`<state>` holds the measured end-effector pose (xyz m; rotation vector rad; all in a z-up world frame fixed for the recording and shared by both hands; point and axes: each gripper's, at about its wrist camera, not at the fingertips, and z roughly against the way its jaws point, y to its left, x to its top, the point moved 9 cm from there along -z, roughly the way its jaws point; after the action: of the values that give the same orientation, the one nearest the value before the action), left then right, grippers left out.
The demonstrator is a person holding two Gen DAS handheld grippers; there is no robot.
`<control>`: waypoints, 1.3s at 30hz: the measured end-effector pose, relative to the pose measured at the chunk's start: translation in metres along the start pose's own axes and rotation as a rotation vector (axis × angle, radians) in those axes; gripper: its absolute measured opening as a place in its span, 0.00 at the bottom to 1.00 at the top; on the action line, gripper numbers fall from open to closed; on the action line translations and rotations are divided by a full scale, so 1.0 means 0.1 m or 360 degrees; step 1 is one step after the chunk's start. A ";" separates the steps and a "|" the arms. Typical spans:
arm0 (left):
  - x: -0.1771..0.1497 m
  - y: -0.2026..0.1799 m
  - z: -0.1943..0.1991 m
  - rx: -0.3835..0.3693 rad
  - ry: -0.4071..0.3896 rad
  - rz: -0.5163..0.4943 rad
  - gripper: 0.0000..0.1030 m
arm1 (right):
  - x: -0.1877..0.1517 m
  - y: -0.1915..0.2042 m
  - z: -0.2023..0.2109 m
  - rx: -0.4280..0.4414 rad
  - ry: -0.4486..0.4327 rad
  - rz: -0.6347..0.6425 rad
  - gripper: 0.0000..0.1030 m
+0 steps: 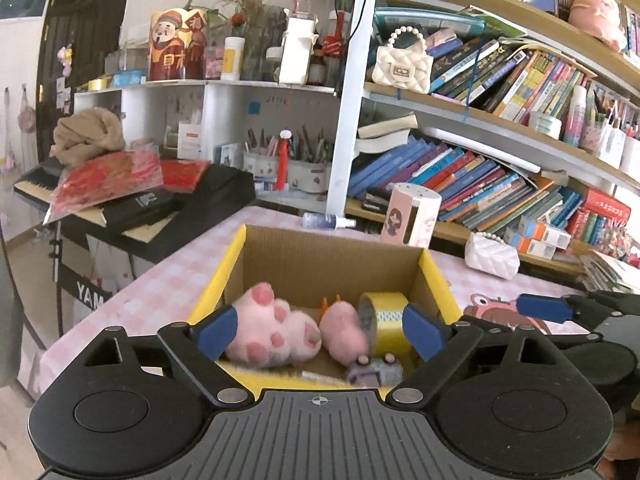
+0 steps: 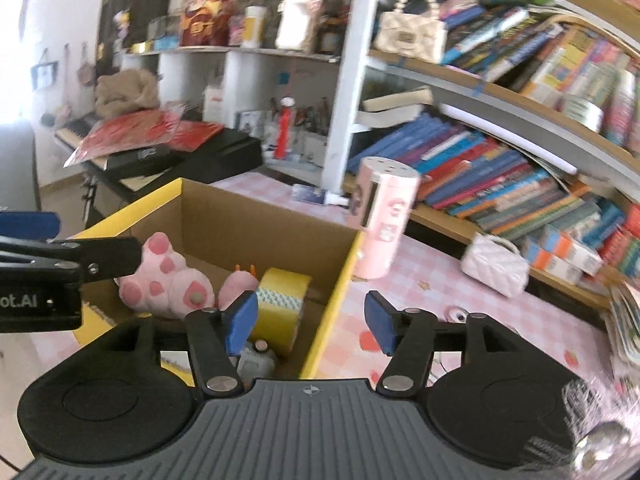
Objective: Organize objects
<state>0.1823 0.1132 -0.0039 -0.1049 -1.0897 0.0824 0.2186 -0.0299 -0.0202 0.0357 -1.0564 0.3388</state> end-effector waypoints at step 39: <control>-0.92 -0.34 0.91 0.0013 0.0200 -0.0183 0.99 | -1.36 -0.20 1.47 -0.0569 0.0252 -0.0425 1.00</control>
<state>0.0592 0.0723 -0.0391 -0.0393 -0.9680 -0.0225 0.0391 -0.1117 -0.0617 -0.1668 -0.9289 -0.0906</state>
